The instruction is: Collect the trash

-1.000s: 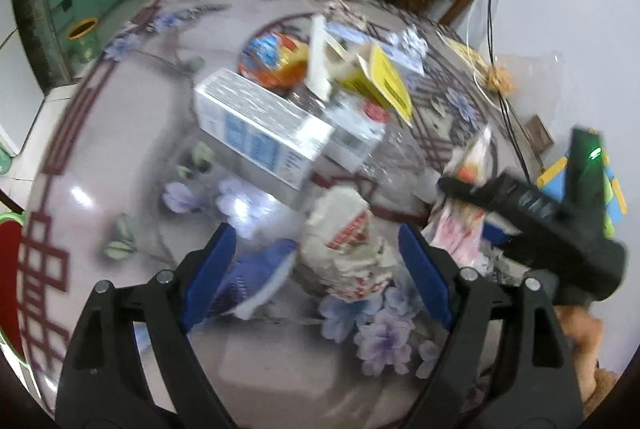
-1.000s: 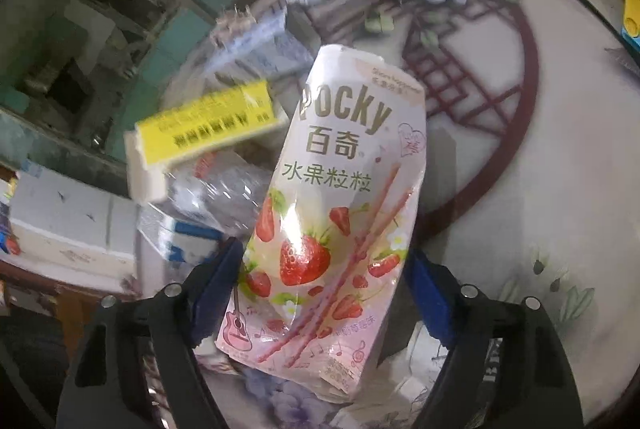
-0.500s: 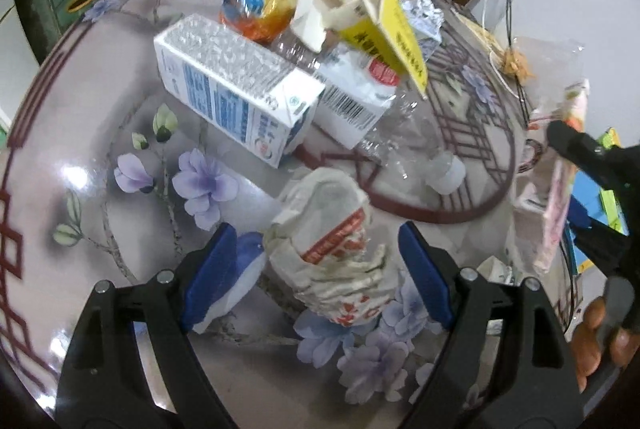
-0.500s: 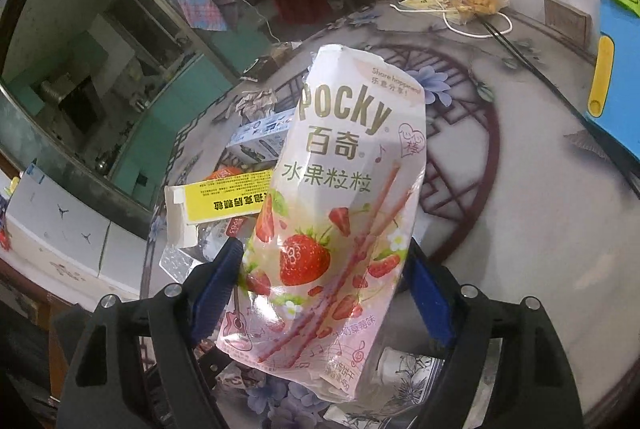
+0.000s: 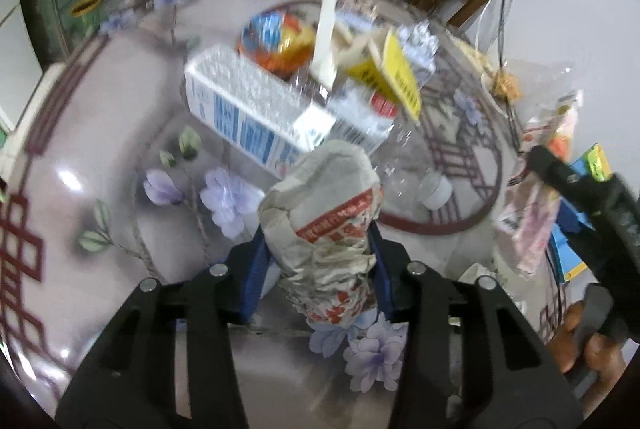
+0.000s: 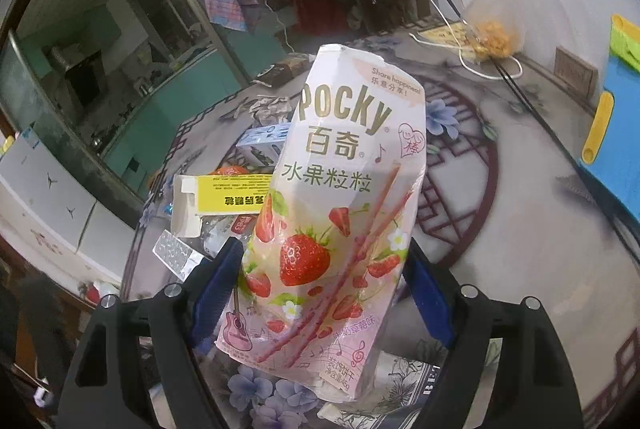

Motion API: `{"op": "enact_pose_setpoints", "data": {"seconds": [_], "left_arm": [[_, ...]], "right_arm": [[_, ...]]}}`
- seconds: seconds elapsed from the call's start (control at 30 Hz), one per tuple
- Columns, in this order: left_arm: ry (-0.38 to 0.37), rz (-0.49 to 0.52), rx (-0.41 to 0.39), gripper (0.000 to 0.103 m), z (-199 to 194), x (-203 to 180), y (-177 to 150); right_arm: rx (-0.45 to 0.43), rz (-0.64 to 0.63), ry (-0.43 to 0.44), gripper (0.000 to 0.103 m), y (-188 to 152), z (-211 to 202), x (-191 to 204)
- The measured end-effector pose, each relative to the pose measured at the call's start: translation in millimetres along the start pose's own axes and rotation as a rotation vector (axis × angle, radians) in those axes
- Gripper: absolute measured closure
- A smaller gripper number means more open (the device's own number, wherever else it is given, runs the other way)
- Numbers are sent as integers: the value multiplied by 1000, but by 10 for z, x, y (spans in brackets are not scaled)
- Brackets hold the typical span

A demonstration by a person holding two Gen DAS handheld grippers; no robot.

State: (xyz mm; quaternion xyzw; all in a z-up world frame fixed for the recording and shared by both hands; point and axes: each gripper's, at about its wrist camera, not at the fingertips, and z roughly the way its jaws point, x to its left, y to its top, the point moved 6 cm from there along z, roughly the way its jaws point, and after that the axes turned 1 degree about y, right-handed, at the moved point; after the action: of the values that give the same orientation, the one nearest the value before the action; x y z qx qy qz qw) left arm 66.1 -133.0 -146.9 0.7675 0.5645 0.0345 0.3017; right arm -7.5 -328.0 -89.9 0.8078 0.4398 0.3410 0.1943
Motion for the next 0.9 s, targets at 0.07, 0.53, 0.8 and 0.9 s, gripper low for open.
{"op": "enact_pose_setpoints", "data": {"seconds": [0.07,0.53,0.8,0.9], "left_arm": [[5,16,-34,60,-112,-7,43],[64,87,-181,60,-603,107,180],[99,104,-225,60,-801,262,167],[109,101,-232,60,-844,330,165]], "right_arm": [[-8,-22,-9,26,-5,-6,31],[-53,-134,-44,26,-43,-3,199],[-91,-204,-52,26,-77,-100,324],[-94,-235,-53,26,-122,-94,384]]}}
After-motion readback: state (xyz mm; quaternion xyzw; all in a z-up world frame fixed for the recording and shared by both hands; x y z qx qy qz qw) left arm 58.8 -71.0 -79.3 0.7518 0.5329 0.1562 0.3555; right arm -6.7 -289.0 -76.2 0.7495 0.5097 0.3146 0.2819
